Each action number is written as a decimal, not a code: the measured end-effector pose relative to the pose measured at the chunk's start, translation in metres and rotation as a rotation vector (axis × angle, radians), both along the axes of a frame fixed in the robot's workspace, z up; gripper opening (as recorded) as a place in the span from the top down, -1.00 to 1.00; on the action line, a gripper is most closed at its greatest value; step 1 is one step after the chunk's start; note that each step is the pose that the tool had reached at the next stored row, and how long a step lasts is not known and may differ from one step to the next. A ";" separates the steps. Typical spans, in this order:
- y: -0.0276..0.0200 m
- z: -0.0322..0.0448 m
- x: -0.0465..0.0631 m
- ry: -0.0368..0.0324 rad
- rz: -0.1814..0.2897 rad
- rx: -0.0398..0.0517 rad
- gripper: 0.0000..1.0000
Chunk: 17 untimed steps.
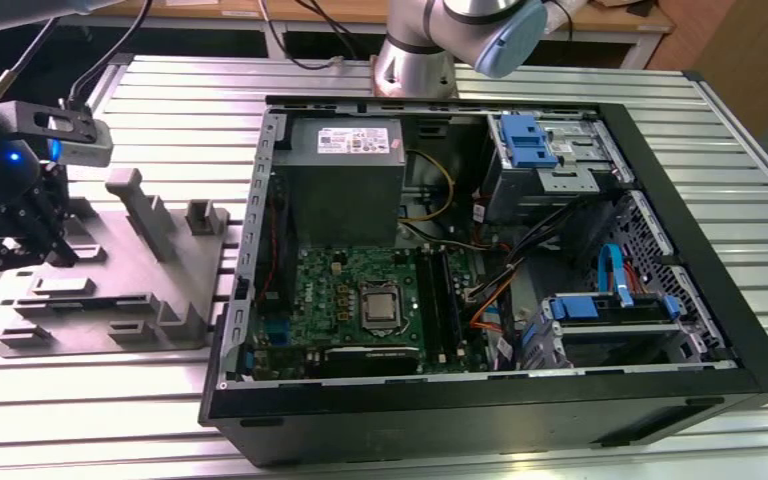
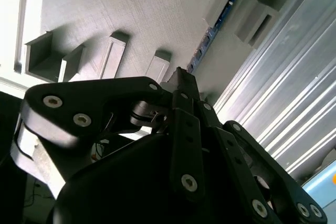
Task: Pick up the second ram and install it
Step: 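Pick up the second ram and move it above second insertion slot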
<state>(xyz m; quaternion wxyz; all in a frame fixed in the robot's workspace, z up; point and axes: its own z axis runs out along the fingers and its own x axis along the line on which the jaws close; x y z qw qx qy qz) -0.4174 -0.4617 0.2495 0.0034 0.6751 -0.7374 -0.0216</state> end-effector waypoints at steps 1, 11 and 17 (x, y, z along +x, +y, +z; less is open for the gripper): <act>0.0000 -0.0001 0.000 0.0001 0.000 0.0000 0.80; 0.0000 -0.0049 0.000 -0.0020 0.061 0.0002 0.80; -0.0046 -0.0093 0.000 -0.0064 0.062 0.0047 0.80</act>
